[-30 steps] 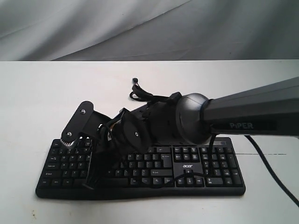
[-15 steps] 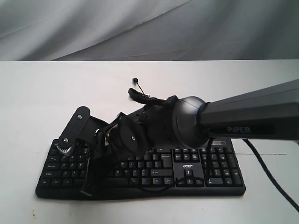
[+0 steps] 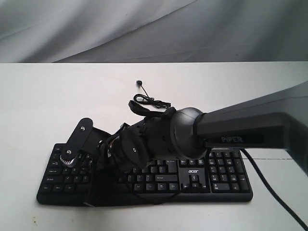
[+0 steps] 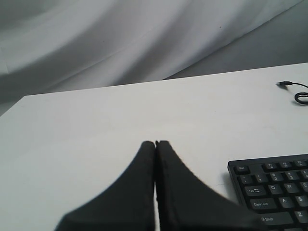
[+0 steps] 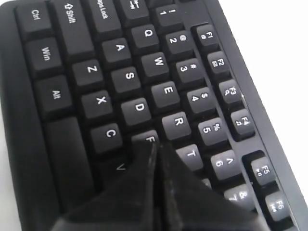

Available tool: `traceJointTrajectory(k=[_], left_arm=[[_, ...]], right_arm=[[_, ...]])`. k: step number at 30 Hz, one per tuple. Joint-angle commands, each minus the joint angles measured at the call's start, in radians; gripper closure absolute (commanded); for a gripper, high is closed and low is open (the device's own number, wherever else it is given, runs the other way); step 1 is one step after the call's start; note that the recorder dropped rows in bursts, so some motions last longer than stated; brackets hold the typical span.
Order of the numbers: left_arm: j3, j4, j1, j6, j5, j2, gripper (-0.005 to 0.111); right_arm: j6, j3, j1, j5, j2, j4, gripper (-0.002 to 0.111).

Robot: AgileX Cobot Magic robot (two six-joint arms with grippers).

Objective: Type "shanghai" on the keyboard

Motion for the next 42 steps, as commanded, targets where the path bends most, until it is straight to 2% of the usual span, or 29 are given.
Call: traceJointTrajectory(k=[1,4,12,42], left_arm=[[0.005,-0.002,-0.007,-0.004,-0.010,-0.004,0.107],[0.005,-0.002,-0.007,-0.004,-0.010,-0.004,0.107],[0.005,-0.002,-0.007,-0.004,-0.010,-0.004,0.107],[0.005,-0.002,-0.007,-0.004,-0.010,-0.004,0.107]], right_arm=[[0.003,-0.004,0.002,0.007,-0.038,0.000,0.108],[0.003,-0.004,-0.006,0.017,-0.067,-0.003,0.108],[0.004,0.124,-0.023,-0.049,-0.157,-0.006,0.108],[0.004,0.124,-0.023,-0.102,-0.086,0.002,0.108]])
